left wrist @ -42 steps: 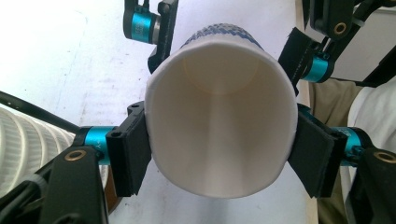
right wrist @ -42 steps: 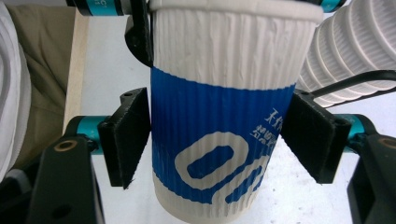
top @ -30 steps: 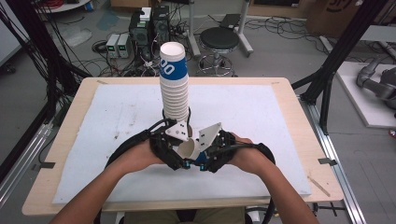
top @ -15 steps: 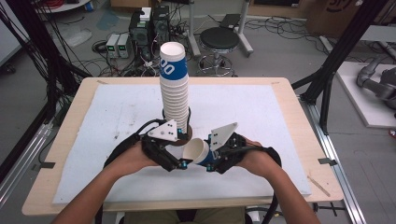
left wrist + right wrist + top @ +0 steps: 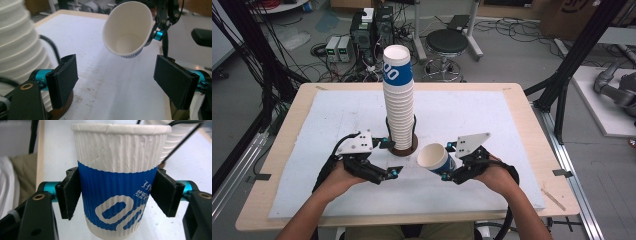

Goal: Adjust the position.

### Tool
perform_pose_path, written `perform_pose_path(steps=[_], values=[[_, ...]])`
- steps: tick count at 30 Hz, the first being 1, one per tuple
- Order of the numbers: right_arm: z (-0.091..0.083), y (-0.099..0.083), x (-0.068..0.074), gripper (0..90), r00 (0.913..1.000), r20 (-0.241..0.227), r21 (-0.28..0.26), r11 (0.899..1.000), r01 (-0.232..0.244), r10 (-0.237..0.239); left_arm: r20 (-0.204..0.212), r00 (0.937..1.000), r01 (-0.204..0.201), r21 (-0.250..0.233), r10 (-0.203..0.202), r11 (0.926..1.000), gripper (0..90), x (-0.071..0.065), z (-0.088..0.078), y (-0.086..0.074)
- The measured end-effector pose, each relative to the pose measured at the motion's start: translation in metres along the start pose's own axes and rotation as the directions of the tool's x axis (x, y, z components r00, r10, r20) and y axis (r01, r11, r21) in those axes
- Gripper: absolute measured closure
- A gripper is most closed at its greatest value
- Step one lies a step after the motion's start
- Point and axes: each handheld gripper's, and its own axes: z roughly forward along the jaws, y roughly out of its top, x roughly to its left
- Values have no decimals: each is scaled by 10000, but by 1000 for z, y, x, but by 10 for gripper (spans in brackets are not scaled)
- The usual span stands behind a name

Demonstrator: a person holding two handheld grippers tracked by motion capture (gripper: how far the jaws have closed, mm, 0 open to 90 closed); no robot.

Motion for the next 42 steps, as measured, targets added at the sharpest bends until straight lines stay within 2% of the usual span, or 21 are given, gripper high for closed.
perform_pose_path(steps=[2,5,11,17,22,26,30,34,37,42], values=[[-3,-5,-1,289,9996,244,-453,9989,-156,167,-393,9990,189,-371,-203,9991,195,3,-6,-6],[-8,-14,-2,289,9965,611,-1172,9919,-490,565,-875,9945,495,-945,-578,9943,193,8,-14,-16],[-13,-30,-3,288,9873,1063,-1927,9765,-961,1182,-1573,9805,908,-1670,-1174,9818,173,16,-26,-35],[-17,-43,-5,285,9785,1358,-2281,9660,-1215,1552,-2156,9660,1078,-1664,-1428,9801,171,23,-32,-50],[-20,-55,-5,285,9652,1705,-2810,9486,-1453,1984,-2655,9525,971,-2001,-1494,9749,172,24,-39,-57],[-22,-59,-7,285,9555,1947,-2975,9416,-1580,2218,-3063,9408,813,-2127,-1455,9737,172,24,-43,-60],[-27,-62,-8,286,9468,2224,-3148,9363,-1560,2325,-3299,9329,707,-2255,-1444,9717,173,23,-48,-63],[-31,-64,-8,285,9345,2500,-3385,9272,-1607,2532,-3526,9249,622,-2294,-1425,9713,174,24,-52,-66],[-34,-65,-8,285,9249,2693,-3553,9203,-1638,2686,-3566,9239,541,-2374,-1388,9699,174,25,-54,-66],[-36,-66,-10,286,9145,2889,-3640,9160,-1688,2833,-3608,9172,714,-2687,-1691,9606,174,27,-59,-67]])
